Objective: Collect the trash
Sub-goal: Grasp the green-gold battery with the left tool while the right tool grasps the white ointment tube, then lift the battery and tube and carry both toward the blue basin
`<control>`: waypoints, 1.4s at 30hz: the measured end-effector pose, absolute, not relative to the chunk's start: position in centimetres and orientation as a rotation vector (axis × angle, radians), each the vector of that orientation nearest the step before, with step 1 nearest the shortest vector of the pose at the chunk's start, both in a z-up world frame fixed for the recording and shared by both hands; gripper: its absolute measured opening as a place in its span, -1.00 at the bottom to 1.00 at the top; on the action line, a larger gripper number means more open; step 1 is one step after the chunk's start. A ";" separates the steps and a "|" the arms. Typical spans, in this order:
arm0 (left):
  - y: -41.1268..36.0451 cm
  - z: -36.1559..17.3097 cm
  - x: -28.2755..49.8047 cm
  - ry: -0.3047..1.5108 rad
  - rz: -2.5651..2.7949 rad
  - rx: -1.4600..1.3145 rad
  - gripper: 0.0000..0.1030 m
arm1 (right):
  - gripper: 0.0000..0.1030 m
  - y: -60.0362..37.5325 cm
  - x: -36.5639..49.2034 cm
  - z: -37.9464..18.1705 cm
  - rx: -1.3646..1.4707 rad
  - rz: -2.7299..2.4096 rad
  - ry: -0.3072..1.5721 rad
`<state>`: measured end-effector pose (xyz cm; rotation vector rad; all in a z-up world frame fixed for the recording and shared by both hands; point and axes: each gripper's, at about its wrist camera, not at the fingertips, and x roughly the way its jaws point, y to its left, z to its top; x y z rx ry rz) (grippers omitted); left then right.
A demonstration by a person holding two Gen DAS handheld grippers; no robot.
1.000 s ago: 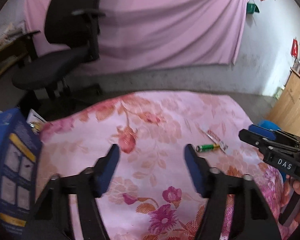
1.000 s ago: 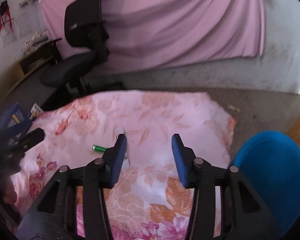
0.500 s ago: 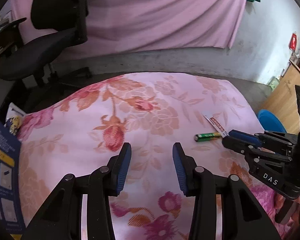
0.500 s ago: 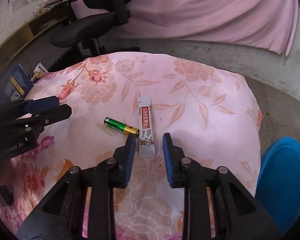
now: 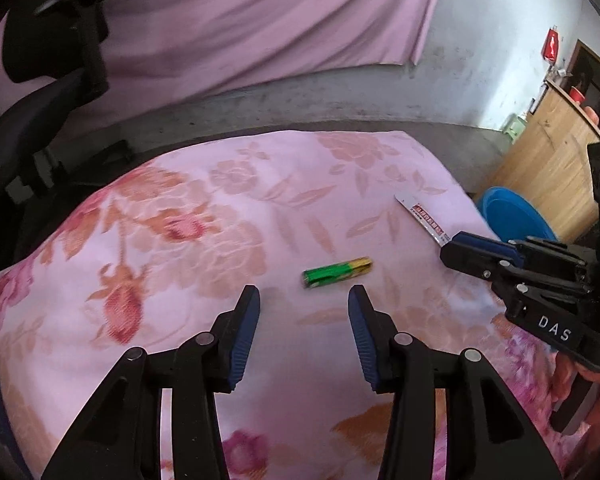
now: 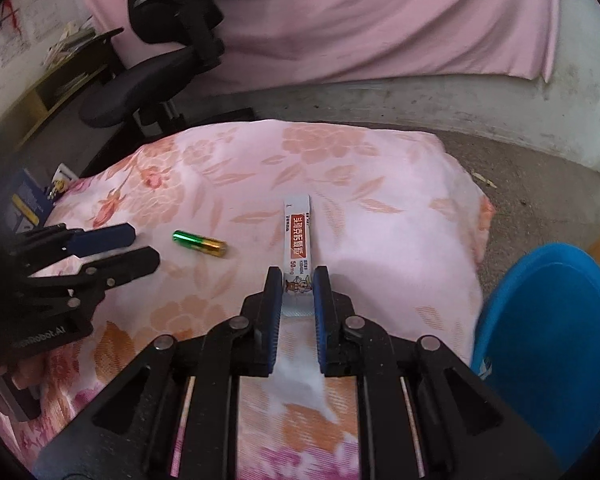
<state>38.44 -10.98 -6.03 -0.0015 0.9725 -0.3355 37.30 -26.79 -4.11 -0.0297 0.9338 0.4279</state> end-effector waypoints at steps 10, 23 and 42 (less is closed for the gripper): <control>-14.2 -6.5 40.5 1.009 -0.353 -0.009 -0.06 | -0.13 -28.7 37.9 -4.5 0.063 0.426 0.944; -14.5 -6.3 39.7 0.954 -0.283 0.037 -0.28 | -0.14 -29.2 37.6 -4.4 0.080 0.434 0.935; -14.3 6.3 29.4 0.359 -0.287 -0.069 -0.28 | -0.14 -31.7 28.4 4.1 0.022 0.371 0.282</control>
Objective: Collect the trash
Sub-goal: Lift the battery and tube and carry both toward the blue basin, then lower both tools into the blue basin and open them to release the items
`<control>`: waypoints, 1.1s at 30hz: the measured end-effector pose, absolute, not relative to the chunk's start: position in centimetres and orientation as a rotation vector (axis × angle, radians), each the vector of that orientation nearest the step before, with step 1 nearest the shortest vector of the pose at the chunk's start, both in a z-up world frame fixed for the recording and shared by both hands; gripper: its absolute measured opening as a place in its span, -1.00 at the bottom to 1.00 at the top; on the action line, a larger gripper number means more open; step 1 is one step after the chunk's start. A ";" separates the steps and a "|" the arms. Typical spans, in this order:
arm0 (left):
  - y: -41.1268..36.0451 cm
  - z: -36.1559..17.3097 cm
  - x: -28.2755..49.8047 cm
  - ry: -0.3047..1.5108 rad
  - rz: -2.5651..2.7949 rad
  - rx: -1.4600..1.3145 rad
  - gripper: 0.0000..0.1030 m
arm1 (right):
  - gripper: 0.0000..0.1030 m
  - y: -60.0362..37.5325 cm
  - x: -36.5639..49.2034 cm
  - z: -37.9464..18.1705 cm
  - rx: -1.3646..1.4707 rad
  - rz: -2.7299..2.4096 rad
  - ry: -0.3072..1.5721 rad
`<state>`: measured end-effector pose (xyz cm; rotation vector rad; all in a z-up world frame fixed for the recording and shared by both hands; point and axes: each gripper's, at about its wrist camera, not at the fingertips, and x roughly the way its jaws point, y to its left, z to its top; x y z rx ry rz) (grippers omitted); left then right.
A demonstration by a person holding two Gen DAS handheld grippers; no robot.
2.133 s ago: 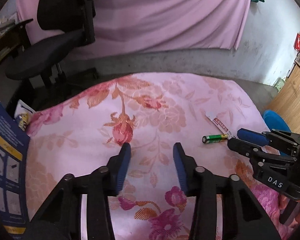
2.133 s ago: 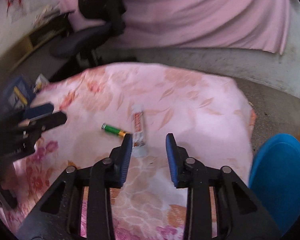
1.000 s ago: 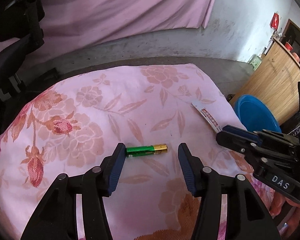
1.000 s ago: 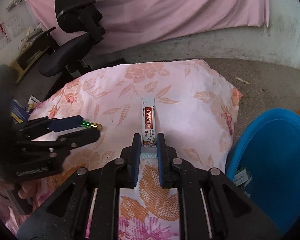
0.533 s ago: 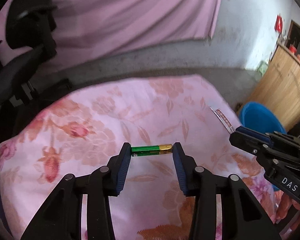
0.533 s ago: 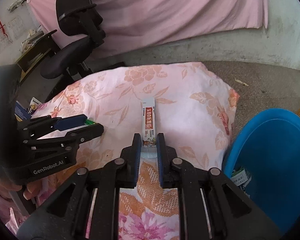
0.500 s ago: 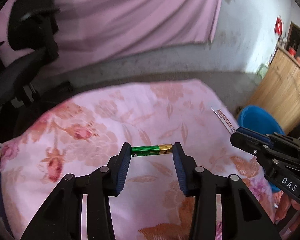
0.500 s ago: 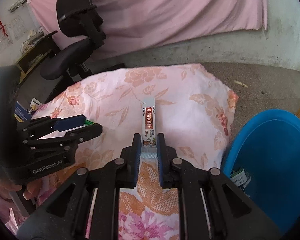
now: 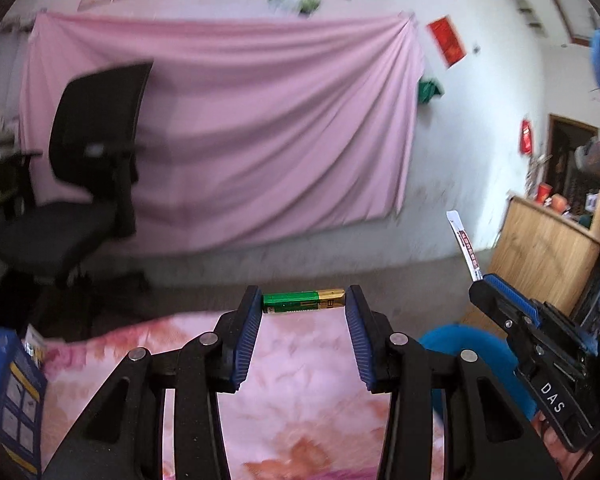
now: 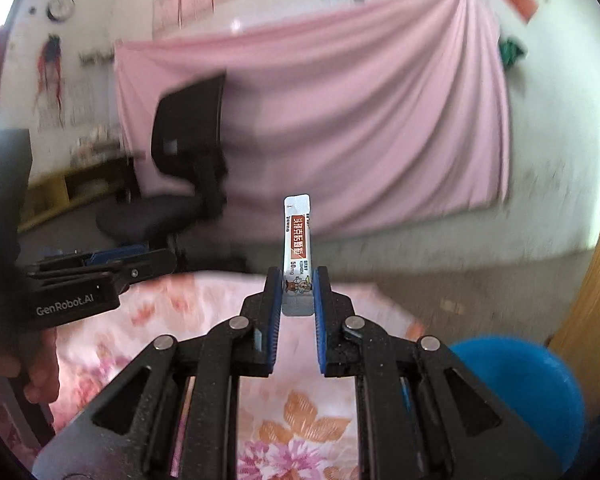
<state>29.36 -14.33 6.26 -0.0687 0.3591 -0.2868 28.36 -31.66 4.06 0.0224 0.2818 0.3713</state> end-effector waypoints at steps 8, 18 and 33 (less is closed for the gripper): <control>-18.2 9.8 25.4 0.182 -0.378 0.014 -0.28 | -0.14 -35.3 23.7 6.3 0.061 0.262 0.056; -25.5 9.9 23.4 0.149 -0.516 0.064 -0.28 | -0.14 -41.4 19.9 7.1 0.104 0.093 0.007; -34.0 4.7 27.2 0.471 -0.570 0.077 -0.28 | -0.13 -48.9 22.2 3.3 0.234 -0.045 0.370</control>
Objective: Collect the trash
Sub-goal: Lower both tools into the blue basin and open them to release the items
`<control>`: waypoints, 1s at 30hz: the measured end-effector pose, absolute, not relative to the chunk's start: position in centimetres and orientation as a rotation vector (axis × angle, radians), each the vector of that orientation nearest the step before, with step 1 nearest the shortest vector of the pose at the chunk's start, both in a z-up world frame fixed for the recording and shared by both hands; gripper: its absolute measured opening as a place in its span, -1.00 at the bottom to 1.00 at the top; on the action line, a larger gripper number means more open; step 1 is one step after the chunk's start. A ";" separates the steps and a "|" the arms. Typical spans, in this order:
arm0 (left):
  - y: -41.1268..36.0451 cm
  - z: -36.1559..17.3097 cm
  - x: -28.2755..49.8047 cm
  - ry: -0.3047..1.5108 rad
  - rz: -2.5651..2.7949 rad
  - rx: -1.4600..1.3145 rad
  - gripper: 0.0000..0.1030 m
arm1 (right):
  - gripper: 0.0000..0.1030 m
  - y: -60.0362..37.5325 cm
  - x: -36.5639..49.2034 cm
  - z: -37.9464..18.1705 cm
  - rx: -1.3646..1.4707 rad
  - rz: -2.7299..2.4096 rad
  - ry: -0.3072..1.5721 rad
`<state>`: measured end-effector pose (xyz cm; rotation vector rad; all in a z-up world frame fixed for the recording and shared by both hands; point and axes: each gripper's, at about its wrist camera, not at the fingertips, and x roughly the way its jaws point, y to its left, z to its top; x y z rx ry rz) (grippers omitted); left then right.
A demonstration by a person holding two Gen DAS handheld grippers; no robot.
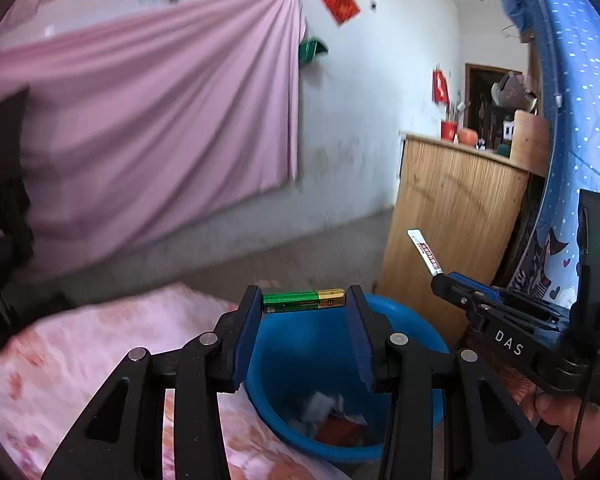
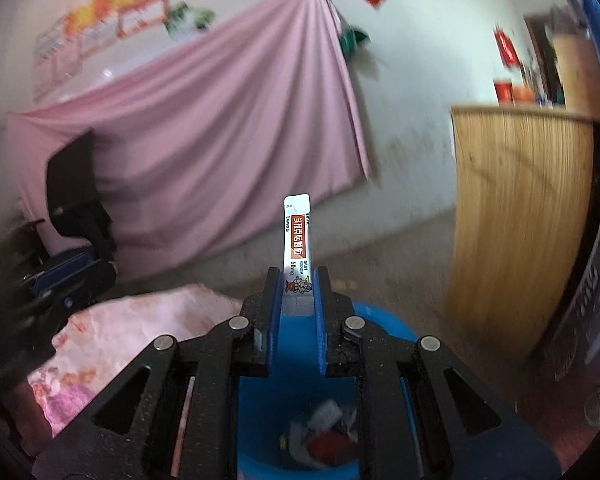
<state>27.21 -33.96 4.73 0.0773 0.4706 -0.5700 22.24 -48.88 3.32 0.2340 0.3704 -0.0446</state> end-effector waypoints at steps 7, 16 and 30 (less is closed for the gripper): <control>-34.5 3.2 30.7 0.645 -0.582 0.007 -0.28 | -0.13 -50.4 24.2 0.3 0.270 -0.058 0.548; -35.6 1.2 32.2 0.768 -0.592 0.028 -0.27 | -0.13 -50.9 25.3 -1.4 0.273 -0.052 0.662; -34.1 0.6 32.7 0.798 -0.575 0.024 -0.07 | -0.10 -50.8 26.3 -2.4 0.264 -0.047 0.735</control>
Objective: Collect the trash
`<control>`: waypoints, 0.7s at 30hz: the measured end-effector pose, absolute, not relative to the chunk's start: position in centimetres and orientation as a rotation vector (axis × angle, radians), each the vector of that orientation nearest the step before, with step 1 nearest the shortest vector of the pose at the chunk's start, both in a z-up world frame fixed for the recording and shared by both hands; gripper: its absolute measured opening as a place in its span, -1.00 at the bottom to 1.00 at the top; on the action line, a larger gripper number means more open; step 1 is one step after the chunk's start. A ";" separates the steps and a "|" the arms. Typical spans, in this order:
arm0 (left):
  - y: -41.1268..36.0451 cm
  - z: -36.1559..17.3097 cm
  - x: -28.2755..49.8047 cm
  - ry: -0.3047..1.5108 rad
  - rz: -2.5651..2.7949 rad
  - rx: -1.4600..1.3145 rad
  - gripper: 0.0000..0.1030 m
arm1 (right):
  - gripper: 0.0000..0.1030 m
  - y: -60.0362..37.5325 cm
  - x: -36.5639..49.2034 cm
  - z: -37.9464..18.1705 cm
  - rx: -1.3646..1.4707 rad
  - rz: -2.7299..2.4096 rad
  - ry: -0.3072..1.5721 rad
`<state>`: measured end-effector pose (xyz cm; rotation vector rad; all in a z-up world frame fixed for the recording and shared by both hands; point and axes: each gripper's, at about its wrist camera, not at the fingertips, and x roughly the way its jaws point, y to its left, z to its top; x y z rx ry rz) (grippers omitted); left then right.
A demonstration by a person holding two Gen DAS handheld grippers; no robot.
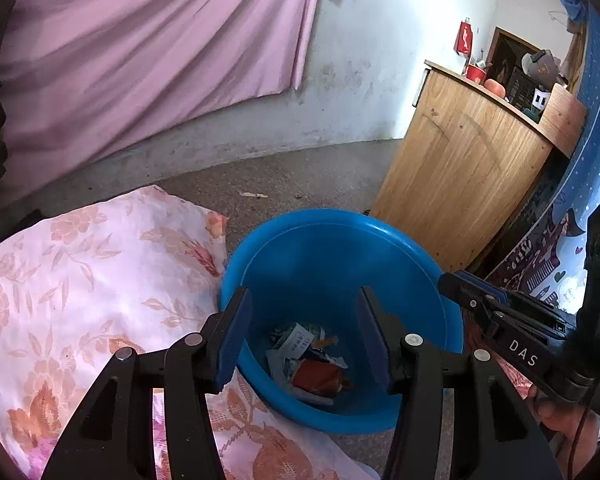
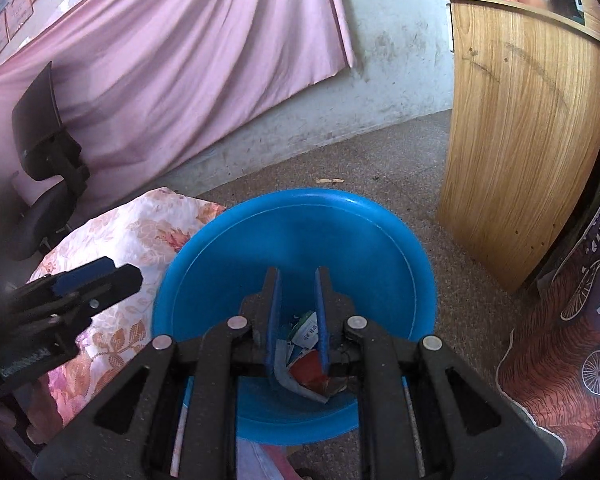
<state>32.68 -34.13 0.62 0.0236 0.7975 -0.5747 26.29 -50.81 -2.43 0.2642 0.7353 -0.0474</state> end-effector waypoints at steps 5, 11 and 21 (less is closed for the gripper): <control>-33.7 0.7 32.7 0.789 -0.562 0.019 -0.07 | -0.05 -50.8 26.3 -2.6 0.269 -0.054 0.736; -33.5 0.7 32.5 0.778 -0.548 0.031 -0.05 | 0.08 -51.0 26.4 -2.4 0.266 -0.050 0.729; -31.5 1.4 31.6 0.743 -0.493 0.035 0.21 | 0.26 -50.5 26.3 -2.0 0.263 -0.046 0.719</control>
